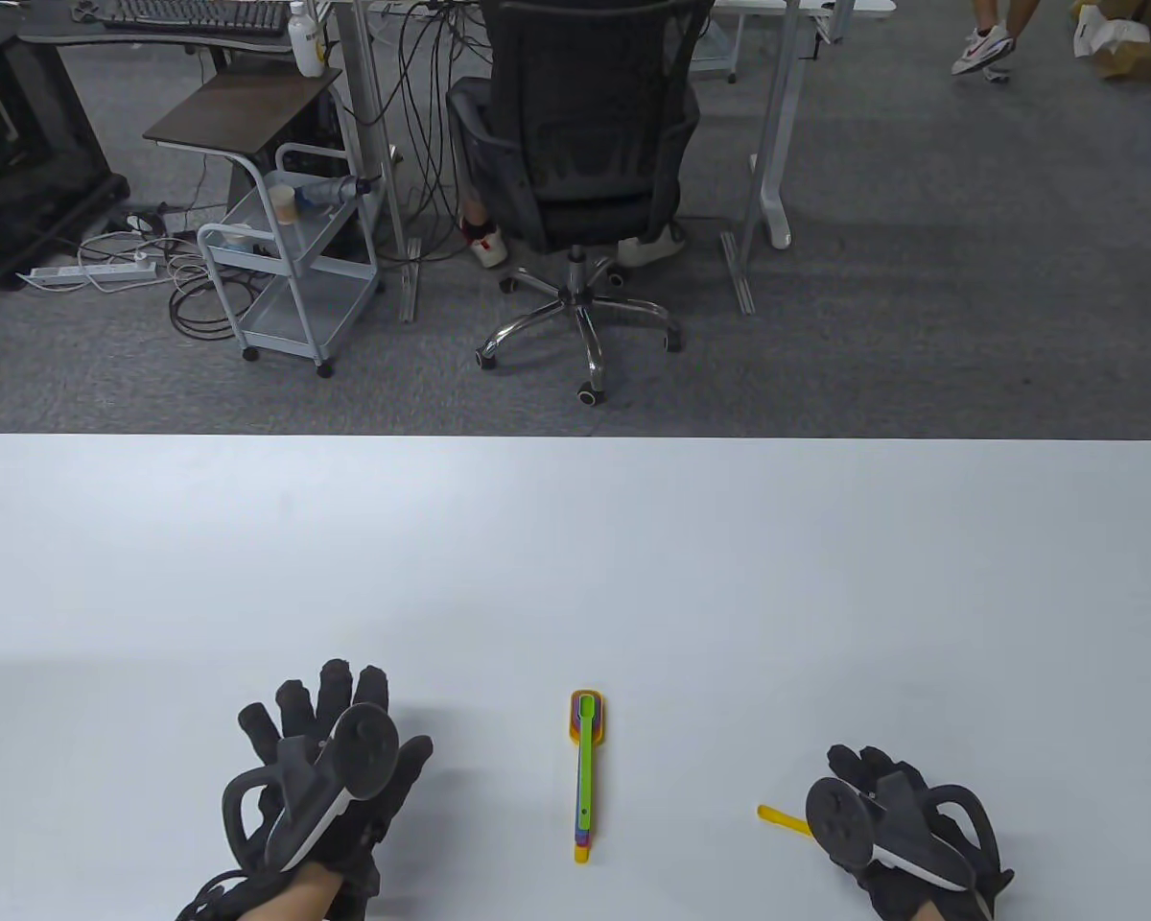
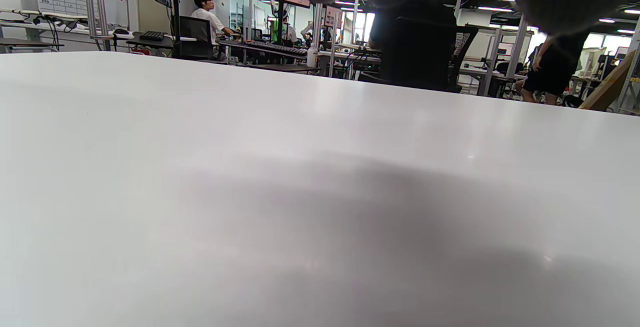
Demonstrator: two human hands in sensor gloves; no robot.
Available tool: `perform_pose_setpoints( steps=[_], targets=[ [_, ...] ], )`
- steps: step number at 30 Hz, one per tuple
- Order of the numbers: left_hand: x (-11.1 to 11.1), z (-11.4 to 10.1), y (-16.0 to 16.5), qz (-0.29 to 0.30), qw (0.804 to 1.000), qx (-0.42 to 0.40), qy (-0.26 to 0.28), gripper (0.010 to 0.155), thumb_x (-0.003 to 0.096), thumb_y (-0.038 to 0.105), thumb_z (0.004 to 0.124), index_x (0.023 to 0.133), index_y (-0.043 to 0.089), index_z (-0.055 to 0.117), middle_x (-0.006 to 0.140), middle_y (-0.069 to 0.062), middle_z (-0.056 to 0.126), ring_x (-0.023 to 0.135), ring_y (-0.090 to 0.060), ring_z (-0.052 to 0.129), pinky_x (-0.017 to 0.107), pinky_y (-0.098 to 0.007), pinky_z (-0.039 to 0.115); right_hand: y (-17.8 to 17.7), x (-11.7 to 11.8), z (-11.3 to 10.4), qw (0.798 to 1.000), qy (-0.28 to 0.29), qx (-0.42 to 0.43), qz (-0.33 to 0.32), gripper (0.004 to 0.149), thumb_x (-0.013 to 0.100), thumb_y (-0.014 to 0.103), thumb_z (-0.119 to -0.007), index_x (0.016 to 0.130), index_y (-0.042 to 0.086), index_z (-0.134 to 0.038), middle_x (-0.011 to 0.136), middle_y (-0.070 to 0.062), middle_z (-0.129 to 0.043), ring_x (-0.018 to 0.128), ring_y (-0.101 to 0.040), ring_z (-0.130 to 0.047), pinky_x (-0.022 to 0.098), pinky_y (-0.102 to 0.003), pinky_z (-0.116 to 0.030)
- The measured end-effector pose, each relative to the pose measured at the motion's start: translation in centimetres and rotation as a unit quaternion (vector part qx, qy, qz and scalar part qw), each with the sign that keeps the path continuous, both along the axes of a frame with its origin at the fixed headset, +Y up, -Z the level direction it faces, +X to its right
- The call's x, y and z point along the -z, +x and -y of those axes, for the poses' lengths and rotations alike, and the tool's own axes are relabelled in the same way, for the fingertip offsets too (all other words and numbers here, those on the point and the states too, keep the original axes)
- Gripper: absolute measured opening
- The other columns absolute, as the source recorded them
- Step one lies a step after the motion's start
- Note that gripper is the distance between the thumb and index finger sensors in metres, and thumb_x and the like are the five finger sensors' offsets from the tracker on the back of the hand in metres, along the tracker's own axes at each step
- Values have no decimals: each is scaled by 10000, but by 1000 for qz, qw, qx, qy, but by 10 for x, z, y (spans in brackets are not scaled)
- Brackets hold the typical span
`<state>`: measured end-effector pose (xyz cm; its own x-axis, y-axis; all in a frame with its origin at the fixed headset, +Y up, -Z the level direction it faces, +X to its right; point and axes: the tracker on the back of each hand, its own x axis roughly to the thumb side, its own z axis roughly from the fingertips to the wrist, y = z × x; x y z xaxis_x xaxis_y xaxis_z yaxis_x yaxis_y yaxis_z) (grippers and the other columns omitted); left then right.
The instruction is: Nest measuring spoons
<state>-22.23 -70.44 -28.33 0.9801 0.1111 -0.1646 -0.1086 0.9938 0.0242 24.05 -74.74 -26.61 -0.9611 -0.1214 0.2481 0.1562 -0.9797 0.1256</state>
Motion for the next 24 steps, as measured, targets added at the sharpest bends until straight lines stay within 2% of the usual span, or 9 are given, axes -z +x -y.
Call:
perform_pose_setpoints(
  steps=[6,15,24],
  targets=[
    [0,0,1,0,1000,3,-2,857,414,717,785,1148,324,583,1259,-49,531,1153,-550,564,772,-752,301,-1,-4,2,1000,11,4,-17,419,382,283,-956,766,117,-940,1148,-126,-721,1009,-460,-733,692,-624,-643],
    [0,0,1,1,1000,4,-3,856,414,717,785,1148,326,583,1260,-49,529,1154,-550,561,771,-752,302,-2,-6,4,999,18,-2,-39,426,388,293,-951,763,91,-937,1153,-134,-712,1016,-472,-711,691,-637,-637],
    [0,-1,2,0,1000,5,-5,857,414,718,784,1149,325,583,1261,-50,527,1152,-552,563,769,-753,303,-3,-7,4,999,39,-8,-28,429,392,314,-939,760,93,-935,1150,-136,-718,1017,-481,-705,690,-651,-629]
  ],
)
